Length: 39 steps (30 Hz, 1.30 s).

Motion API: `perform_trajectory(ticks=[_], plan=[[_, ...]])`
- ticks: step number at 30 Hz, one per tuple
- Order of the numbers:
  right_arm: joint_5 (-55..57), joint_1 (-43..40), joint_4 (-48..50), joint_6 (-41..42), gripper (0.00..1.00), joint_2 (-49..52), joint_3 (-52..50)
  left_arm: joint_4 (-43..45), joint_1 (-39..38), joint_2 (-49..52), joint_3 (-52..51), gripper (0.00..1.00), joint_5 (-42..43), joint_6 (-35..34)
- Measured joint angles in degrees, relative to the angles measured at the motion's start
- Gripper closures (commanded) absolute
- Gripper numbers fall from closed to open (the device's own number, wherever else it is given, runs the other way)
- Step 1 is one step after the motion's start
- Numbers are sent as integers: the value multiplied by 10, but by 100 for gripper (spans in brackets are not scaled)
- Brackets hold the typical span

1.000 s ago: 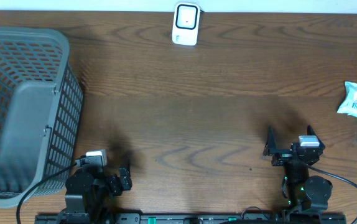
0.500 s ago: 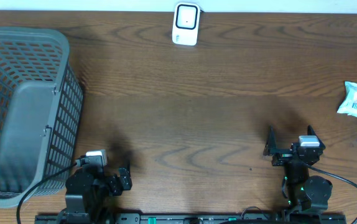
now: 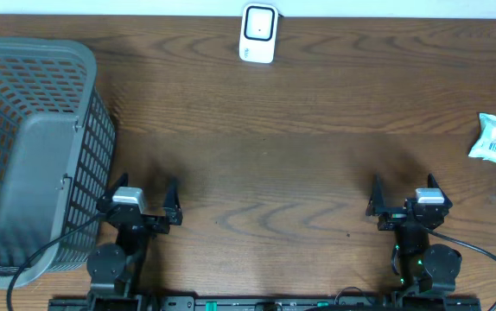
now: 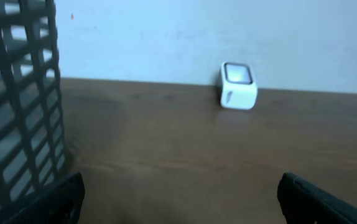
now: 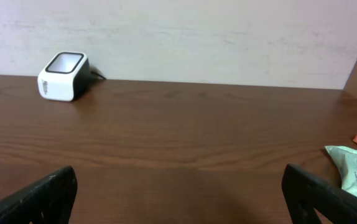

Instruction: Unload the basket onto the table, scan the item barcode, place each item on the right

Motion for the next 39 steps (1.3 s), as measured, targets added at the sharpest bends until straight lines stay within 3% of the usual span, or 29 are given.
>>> perform_trajectory(ticks=[12, 39], plan=[[0, 0, 0, 0, 1, 0, 0, -4, 0, 1, -10, 1, -49, 17], [0, 0, 0, 0, 1, 0, 0, -4, 3, 1, -10, 1, -53, 19]])
